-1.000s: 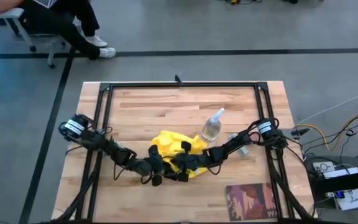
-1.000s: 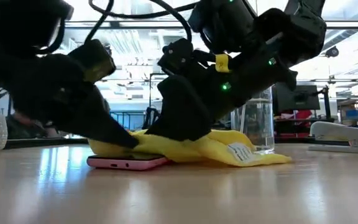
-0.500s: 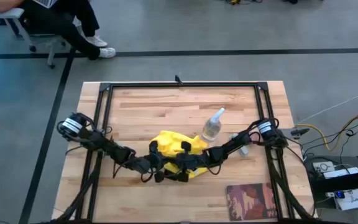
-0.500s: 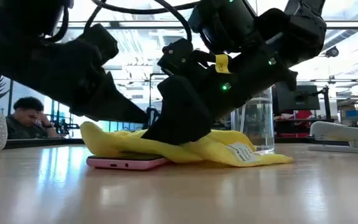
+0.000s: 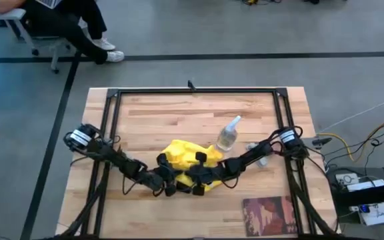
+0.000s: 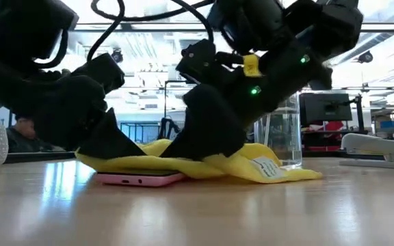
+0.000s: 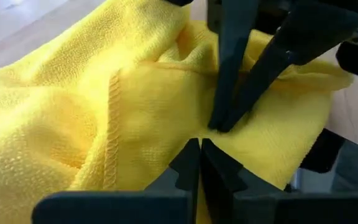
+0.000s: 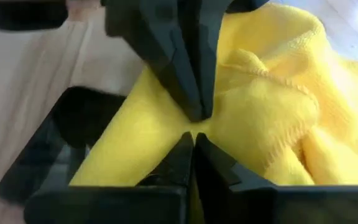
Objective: Apply microfiber cloth
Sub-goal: Wipe the front and back of the cellphone with the yellow microfiber cloth
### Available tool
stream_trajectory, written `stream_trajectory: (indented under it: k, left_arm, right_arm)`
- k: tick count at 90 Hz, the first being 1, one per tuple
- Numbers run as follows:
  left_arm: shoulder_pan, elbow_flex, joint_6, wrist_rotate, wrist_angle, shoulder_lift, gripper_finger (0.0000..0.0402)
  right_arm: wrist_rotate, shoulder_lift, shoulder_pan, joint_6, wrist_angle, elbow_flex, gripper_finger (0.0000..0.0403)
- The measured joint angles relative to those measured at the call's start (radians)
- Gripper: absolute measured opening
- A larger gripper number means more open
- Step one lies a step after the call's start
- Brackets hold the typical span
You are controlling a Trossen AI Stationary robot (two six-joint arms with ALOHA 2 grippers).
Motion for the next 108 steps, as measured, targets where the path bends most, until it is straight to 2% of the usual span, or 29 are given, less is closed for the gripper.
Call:
stream_trajectory:
  k: [24, 36, 42, 55, 65, 77, 94, 108]
  left_arm:
    - [-0.001, -0.003, 0.001, 0.01, 0.002, 0.001, 0.0]
    - [-0.002, -0.008, 0.029, 0.01, 0.001, -0.014, 0.0]
    - [-0.001, -0.008, 0.078, 0.014, 0.003, -0.052, 0.0]
    - [-0.002, -0.014, 0.185, 0.047, -0.044, -0.181, 0.0]
    - [-0.012, -0.01, 0.192, 0.043, -0.119, -0.299, 0.0]
    - [-0.061, -0.012, 0.168, 0.075, -0.164, -0.363, 0.0]
    - [-0.155, -0.008, 0.112, 0.117, -0.125, -0.312, 0.0]
    - [-0.177, -0.008, 0.082, 0.115, 0.027, -0.187, 0.0]
  right_arm:
    - [0.059, -0.082, 0.045, -0.013, -0.136, -0.01, 0.0]
    - [0.067, -0.113, 0.035, -0.046, -0.083, -0.011, 0.0]
    - [0.052, -0.113, 0.023, -0.064, -0.007, -0.009, 0.0]
    - [-0.058, -0.08, -0.001, -0.078, 0.143, -0.008, 0.0]
    - [-0.082, -0.048, -0.006, -0.071, 0.168, 0.001, 0.0]
    - [-0.083, -0.002, -0.01, -0.063, 0.166, 0.012, 0.0]
    - [-0.117, 0.05, -0.01, -0.019, 0.244, 0.041, 0.0]
    - [-0.134, 0.093, -0.01, -0.017, 0.271, 0.078, 0.0]
